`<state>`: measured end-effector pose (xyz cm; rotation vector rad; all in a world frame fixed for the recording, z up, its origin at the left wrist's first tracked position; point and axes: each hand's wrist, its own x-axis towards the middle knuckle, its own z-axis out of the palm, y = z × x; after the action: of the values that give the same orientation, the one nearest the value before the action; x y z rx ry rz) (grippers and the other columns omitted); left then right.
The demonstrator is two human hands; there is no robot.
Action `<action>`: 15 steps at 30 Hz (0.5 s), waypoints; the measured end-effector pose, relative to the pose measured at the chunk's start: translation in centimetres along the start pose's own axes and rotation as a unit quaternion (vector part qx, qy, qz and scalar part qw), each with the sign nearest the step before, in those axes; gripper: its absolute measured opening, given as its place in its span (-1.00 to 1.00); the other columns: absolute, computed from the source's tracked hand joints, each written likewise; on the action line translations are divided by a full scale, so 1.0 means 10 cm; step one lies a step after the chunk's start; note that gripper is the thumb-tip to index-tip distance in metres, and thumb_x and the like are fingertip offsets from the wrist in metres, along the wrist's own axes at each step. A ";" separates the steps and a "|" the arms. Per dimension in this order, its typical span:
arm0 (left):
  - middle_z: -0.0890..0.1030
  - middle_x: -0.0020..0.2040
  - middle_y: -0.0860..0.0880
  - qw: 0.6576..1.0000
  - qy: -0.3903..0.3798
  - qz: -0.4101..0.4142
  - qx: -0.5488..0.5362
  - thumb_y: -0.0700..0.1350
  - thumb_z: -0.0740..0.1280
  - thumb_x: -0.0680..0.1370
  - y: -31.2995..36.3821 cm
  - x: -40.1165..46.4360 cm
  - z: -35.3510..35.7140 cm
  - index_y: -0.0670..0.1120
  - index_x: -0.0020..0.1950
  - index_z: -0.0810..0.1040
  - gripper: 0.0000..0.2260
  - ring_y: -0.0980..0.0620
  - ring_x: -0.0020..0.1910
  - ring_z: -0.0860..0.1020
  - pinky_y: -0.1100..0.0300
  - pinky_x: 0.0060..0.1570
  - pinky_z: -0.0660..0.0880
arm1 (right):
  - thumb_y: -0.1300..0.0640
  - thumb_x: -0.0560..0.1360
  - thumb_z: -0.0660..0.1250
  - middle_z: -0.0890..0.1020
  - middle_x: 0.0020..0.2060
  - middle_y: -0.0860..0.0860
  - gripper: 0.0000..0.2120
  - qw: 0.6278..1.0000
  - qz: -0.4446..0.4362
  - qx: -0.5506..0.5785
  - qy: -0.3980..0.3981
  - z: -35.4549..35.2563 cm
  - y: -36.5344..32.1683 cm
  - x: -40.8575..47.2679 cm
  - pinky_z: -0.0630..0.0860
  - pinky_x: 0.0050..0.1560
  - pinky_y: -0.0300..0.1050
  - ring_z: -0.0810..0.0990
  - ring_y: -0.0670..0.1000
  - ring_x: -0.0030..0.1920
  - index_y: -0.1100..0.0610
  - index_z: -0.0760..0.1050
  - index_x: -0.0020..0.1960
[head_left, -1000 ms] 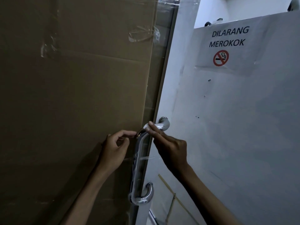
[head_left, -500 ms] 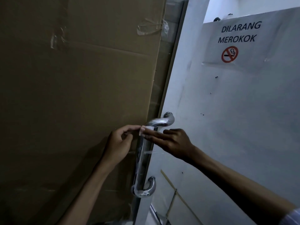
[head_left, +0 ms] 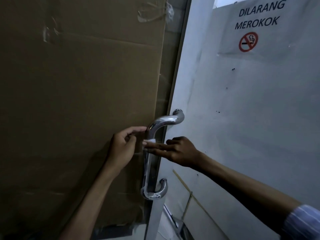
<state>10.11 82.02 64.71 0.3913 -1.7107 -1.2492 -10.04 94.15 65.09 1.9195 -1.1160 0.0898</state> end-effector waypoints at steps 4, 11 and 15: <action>0.74 0.11 0.08 1.000 0.018 0.006 0.010 -0.45 0.14 0.60 -0.01 -0.02 0.03 -0.09 0.16 0.73 -0.56 0.24 0.16 0.65 0.46 0.12 0.48 | 0.27 0.65 0.33 0.45 0.50 -0.05 -0.56 0.999 -0.014 0.000 0.030 0.06 0.09 0.00 0.20 -0.36 -0.21 0.46 -0.07 -0.44 -0.01 0.50 0.49; 0.72 0.11 -0.01 0.998 0.061 -0.004 0.001 -0.47 0.11 0.62 0.04 -0.10 0.15 -0.19 0.18 0.70 -0.59 0.24 0.05 0.69 0.41 0.00 0.58 | 0.24 0.66 0.35 0.41 0.55 -0.08 -0.53 0.996 -0.054 0.035 0.057 0.30 0.11 -0.13 0.35 -0.43 -0.16 0.46 -0.06 -0.45 -0.02 0.46 0.53; 0.74 0.13 0.02 0.996 0.086 0.003 0.029 -0.44 0.14 0.61 -0.03 -0.11 0.17 -0.13 0.17 0.71 -0.59 0.15 0.20 0.66 0.25 0.26 0.54 | 0.26 0.64 0.37 0.48 0.51 -0.07 -0.56 0.993 -0.067 0.068 0.074 0.44 0.07 -0.13 0.37 -0.44 -0.16 0.42 -0.05 -0.45 -0.01 0.51 0.49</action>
<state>9.16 83.61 63.90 0.5124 -1.6017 -1.1301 -12.85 91.72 62.30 2.0671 -0.9009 0.2352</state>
